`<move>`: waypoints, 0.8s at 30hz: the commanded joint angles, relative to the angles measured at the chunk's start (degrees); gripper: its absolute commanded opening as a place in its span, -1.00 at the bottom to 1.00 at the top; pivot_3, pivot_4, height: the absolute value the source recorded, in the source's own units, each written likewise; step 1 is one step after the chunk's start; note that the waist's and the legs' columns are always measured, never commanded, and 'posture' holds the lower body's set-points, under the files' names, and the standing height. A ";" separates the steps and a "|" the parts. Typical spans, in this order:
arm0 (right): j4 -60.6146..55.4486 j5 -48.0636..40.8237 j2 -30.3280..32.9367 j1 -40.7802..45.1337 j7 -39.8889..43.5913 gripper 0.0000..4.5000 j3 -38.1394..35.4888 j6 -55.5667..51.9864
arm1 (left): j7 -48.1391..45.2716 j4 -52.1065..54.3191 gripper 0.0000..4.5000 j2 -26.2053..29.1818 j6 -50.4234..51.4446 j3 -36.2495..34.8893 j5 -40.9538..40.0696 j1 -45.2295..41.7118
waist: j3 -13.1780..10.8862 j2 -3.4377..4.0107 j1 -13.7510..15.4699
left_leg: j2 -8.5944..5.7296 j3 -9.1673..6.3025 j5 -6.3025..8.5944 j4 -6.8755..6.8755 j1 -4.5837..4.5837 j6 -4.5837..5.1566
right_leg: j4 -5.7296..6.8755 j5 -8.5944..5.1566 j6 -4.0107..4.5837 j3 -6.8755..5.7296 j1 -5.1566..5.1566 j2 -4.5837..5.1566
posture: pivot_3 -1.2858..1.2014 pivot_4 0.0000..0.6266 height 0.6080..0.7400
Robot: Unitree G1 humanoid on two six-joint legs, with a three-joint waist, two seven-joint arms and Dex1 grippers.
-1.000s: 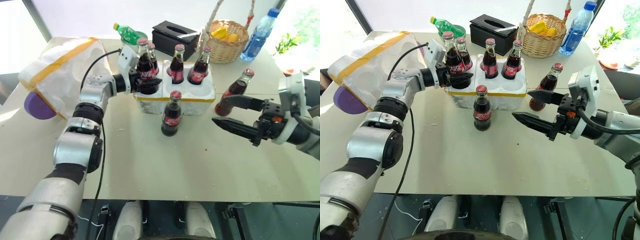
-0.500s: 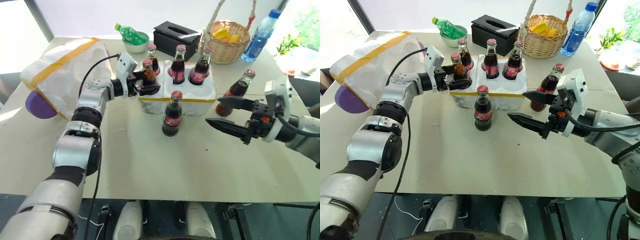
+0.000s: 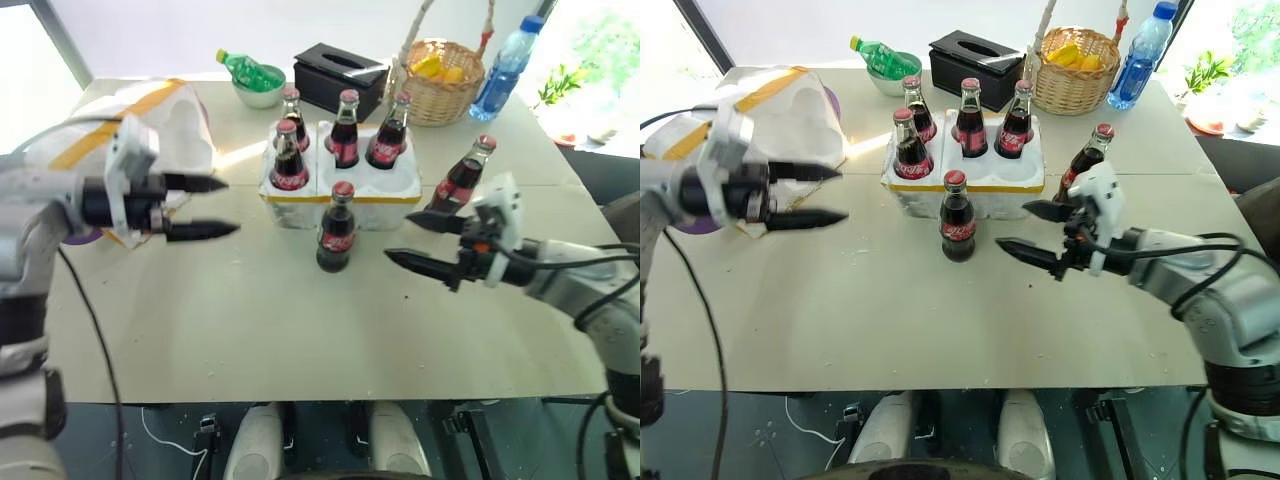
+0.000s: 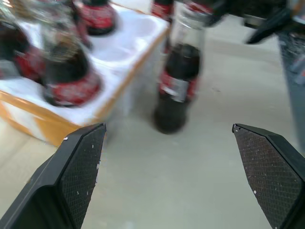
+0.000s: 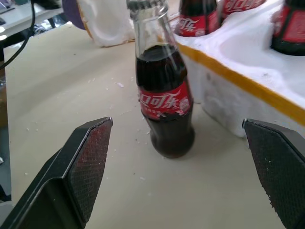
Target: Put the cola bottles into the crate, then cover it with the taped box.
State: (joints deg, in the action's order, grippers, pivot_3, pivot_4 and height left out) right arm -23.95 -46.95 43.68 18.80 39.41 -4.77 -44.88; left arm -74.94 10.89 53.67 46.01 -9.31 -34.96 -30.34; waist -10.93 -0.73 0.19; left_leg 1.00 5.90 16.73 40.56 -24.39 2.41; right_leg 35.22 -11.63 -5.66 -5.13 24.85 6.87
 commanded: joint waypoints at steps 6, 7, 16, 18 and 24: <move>8.69 10.77 -9.96 7.24 -1.49 1.00 8.34 5.90 | 10.96 11.47 0.98 -2.62 3.44 -3.50 -6.01 4.08 | 0.00 -0.01 0.46 | -0.05 -0.01 -0.06 0.01 -0.01 -0.11 | 0.02 0.01 0.00 0.00 0.00 -0.01 | 0.03 -0.52 1.00; 9.99 11.36 -11.31 8.31 -1.59 1.00 8.95 6.08 | 11.89 11.90 0.98 -2.75 3.69 -3.79 -6.59 4.14 | -0.01 -0.01 0.37 | -0.04 -0.01 -0.06 0.01 0.00 -0.11 | 0.01 0.01 0.00 0.00 0.00 -0.02 | 0.03 -0.52 1.00; 20.10 16.90 -21.35 14.72 0.52 1.00 13.92 8.61 | 15.30 12.76 0.98 -1.23 3.45 -5.29 -9.08 4.72 | -0.01 0.02 0.04 | -0.01 0.01 -0.09 -0.07 0.01 -0.15 | 0.03 0.00 0.00 -0.01 0.05 -0.14 | 0.03 -0.52 1.00; 21.86 17.81 -23.18 15.63 0.47 1.00 14.31 8.79 | 15.83 11.89 0.98 -0.97 2.76 -5.26 -8.72 4.16 | -0.01 0.02 0.06 | -0.01 0.00 -0.09 -0.07 0.01 -0.15 | 0.03 0.01 0.00 -0.01 0.05 -0.14 | 0.03 -0.52 1.00; 16.90 14.99 -23.29 16.09 1.35 0.26 10.80 6.13 | 17.06 11.07 1.00 -0.86 2.11 -5.31 -9.08 3.45 | -0.02 0.03 -0.03 | -0.01 0.01 -0.09 -0.10 0.00 -0.16 | 0.03 0.00 0.00 -0.01 0.07 -0.13 | 0.03 -0.52 1.00</move>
State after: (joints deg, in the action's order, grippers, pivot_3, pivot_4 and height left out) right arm -1.31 -28.50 20.20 33.56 39.59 8.92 -37.73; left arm -58.34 21.00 51.85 49.15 -12.57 -43.23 -25.70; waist -10.95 -0.70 0.17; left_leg 0.99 5.91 16.63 40.42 -24.38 2.24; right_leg 35.25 -11.63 -5.66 -5.14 24.93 6.74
